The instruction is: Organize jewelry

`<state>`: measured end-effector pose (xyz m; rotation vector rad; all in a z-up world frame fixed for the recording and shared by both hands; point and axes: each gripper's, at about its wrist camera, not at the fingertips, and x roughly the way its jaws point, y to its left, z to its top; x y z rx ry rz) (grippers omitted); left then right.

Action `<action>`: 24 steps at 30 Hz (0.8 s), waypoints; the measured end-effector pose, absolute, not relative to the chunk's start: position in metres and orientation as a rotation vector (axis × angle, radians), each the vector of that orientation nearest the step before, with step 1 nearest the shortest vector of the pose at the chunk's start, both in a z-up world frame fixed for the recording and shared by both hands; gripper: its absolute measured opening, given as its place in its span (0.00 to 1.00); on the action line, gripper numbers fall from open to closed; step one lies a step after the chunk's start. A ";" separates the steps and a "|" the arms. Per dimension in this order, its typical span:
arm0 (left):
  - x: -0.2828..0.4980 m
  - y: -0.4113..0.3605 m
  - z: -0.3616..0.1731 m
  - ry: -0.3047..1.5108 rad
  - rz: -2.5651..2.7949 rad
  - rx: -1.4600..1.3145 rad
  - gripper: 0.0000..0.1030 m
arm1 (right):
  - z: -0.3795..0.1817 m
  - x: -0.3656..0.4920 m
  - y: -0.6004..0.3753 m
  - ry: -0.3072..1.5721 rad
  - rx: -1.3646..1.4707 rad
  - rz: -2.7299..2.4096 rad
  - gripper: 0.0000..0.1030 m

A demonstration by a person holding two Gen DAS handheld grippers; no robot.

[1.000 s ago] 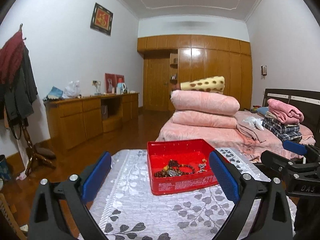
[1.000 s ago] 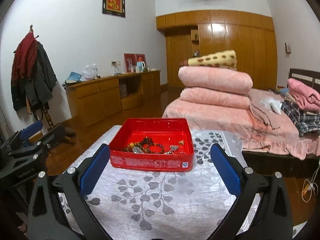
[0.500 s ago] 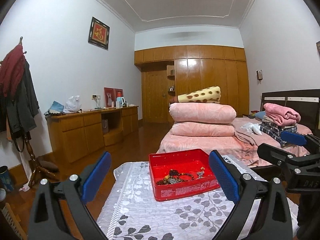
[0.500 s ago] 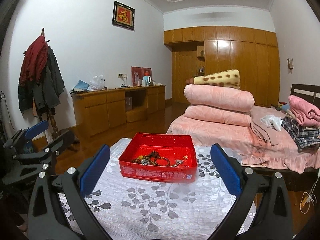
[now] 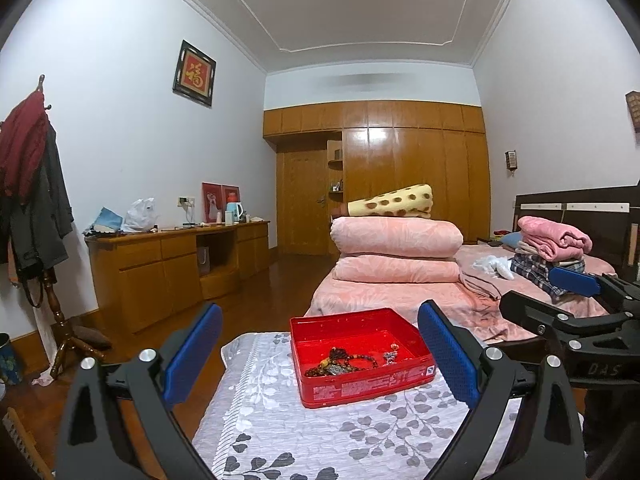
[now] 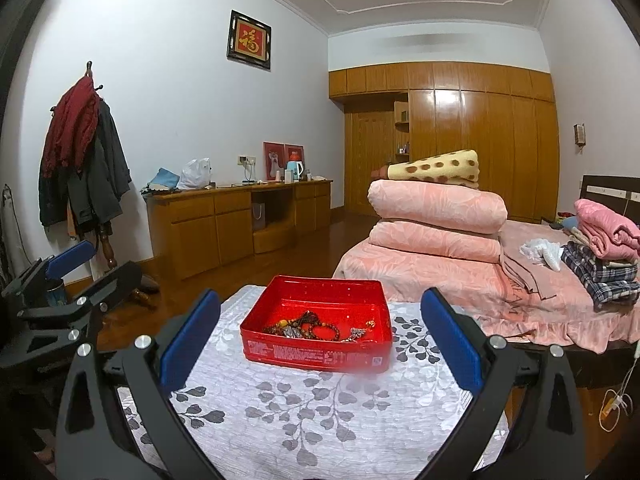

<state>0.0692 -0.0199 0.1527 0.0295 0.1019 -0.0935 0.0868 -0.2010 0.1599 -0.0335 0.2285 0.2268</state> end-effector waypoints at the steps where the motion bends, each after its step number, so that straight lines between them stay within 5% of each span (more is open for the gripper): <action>1: 0.069 -0.020 0.153 0.100 -0.094 0.028 0.93 | 0.160 0.087 -0.202 0.227 -0.033 0.227 0.95; 24: 0.064 -0.021 0.156 0.095 -0.092 0.027 0.93 | 0.163 0.079 -0.204 0.206 -0.031 0.228 0.95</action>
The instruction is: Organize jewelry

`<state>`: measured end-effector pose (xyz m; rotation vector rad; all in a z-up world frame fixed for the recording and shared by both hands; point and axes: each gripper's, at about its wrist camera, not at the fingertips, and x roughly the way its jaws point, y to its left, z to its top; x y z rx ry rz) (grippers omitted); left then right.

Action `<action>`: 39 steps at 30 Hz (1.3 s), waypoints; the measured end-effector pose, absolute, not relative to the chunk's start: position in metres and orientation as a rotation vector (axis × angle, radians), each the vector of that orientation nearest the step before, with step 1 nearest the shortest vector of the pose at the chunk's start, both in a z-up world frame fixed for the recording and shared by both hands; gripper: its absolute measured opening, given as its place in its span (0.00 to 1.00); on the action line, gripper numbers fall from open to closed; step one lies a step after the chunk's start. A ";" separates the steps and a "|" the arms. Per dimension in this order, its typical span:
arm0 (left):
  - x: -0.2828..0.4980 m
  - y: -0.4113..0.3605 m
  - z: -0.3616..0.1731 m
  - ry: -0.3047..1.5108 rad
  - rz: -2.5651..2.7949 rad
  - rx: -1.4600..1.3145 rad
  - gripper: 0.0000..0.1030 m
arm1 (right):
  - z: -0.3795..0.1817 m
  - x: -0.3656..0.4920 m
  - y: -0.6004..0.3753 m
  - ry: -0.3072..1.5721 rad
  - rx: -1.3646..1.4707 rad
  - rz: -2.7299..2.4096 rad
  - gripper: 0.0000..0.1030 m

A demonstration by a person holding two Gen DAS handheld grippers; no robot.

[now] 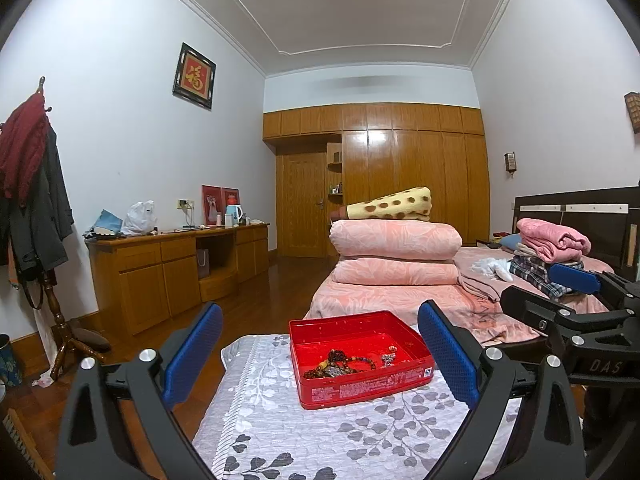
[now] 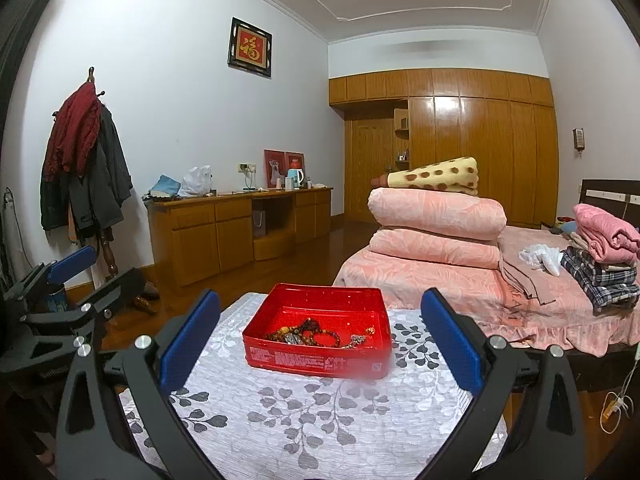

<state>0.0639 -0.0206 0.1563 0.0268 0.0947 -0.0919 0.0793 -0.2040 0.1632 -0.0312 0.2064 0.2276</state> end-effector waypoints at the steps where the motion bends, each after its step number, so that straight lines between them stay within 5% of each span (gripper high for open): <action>1: 0.064 -0.021 0.156 0.096 -0.092 0.028 0.93 | 0.163 0.079 -0.204 0.207 -0.031 0.228 0.95; 39: 0.066 -0.021 0.153 0.106 -0.082 0.034 0.93 | 0.163 0.078 -0.203 0.204 -0.032 0.228 0.95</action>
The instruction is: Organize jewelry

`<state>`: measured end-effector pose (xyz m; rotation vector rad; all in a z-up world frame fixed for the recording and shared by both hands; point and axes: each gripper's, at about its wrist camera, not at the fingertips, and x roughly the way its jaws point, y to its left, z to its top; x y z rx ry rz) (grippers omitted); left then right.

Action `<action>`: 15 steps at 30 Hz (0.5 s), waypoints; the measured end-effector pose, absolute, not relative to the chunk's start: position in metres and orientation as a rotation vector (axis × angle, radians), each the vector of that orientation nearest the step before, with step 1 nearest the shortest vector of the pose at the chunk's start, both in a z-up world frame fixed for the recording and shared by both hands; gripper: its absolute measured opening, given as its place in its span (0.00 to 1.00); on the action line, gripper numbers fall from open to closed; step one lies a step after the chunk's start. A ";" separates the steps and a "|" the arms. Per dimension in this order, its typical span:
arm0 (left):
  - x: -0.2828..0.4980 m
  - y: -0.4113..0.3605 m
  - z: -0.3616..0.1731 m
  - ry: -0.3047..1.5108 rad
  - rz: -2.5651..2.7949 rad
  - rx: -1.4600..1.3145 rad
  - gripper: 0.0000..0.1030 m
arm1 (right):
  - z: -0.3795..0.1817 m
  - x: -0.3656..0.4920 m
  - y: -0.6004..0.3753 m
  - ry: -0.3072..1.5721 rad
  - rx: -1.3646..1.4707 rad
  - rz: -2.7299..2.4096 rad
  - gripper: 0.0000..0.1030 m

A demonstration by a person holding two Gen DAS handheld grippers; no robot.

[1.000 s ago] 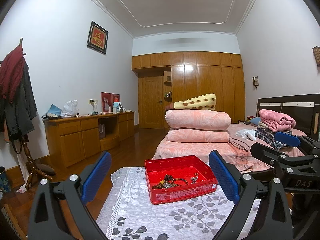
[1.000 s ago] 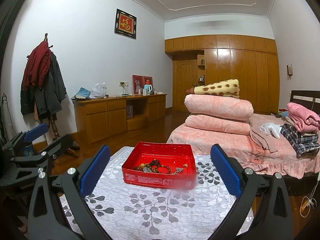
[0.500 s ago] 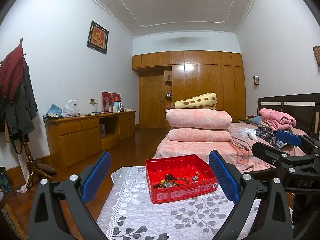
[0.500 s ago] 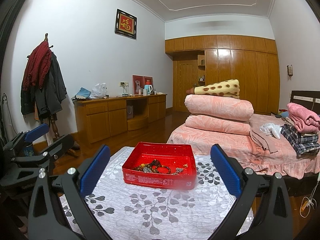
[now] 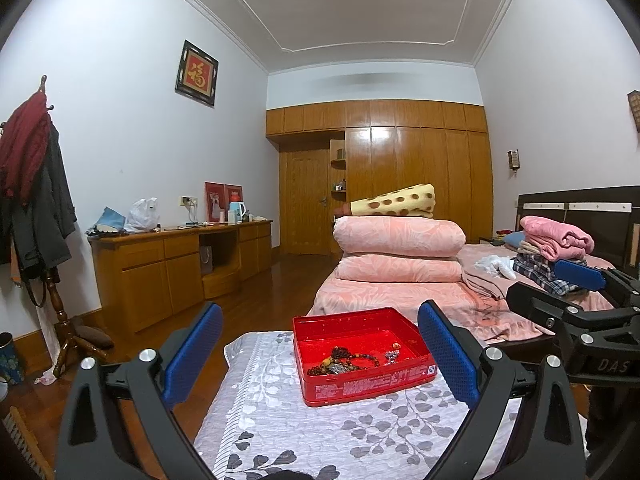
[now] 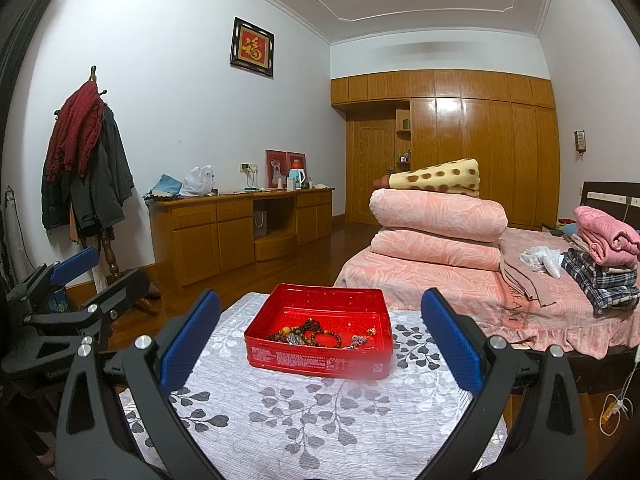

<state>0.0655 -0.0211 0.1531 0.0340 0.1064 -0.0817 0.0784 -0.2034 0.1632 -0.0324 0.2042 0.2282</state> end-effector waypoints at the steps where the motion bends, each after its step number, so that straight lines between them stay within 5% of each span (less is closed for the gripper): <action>1: 0.066 -0.020 0.153 0.107 -0.081 0.034 0.93 | 0.163 0.079 -0.203 0.204 -0.031 0.229 0.95; 15: 0.068 -0.020 0.152 0.119 -0.073 0.027 0.93 | 0.163 0.078 -0.203 0.207 -0.033 0.228 0.95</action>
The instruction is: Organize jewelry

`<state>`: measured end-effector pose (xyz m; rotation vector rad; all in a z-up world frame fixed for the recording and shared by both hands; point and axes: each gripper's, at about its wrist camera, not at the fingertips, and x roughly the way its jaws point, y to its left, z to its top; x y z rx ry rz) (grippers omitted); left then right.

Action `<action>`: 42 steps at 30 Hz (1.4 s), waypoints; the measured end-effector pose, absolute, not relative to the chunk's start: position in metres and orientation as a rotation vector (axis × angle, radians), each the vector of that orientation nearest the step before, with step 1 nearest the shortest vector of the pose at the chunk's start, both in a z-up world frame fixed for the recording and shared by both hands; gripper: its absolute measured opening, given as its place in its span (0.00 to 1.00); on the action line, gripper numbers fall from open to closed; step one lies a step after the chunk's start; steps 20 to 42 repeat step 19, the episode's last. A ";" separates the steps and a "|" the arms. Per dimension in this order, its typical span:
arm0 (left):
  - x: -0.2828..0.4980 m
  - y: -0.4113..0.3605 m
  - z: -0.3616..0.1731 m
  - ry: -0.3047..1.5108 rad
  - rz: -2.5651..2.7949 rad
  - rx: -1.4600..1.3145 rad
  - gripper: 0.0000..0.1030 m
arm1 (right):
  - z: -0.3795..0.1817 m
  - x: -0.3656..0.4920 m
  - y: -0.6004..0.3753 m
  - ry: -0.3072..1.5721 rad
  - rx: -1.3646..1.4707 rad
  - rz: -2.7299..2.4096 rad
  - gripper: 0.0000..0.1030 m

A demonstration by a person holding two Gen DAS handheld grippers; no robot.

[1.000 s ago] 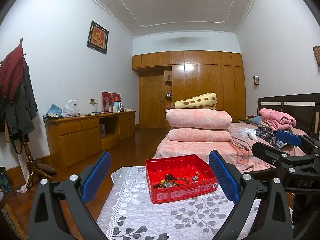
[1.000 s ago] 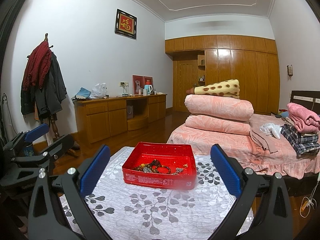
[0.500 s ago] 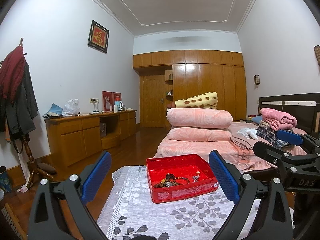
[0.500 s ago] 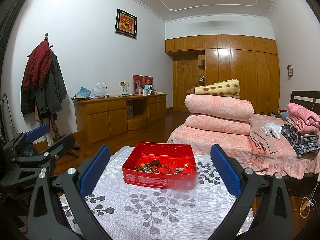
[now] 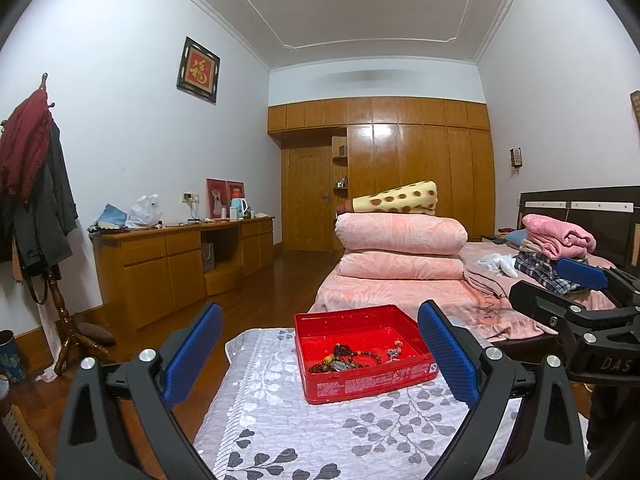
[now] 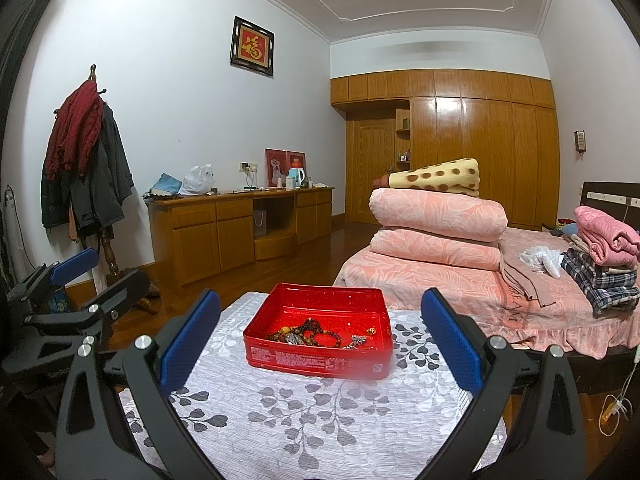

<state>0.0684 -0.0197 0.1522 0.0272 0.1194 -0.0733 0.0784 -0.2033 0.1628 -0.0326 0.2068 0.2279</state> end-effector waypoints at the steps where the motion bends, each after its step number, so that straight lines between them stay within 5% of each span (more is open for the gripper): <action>1: 0.069 -0.020 0.152 0.119 -0.074 0.028 0.93 | 0.164 0.078 -0.202 0.207 -0.033 0.228 0.95; 42: 0.072 -0.019 0.148 0.130 -0.070 0.026 0.93 | 0.162 0.081 -0.201 0.215 -0.035 0.224 0.95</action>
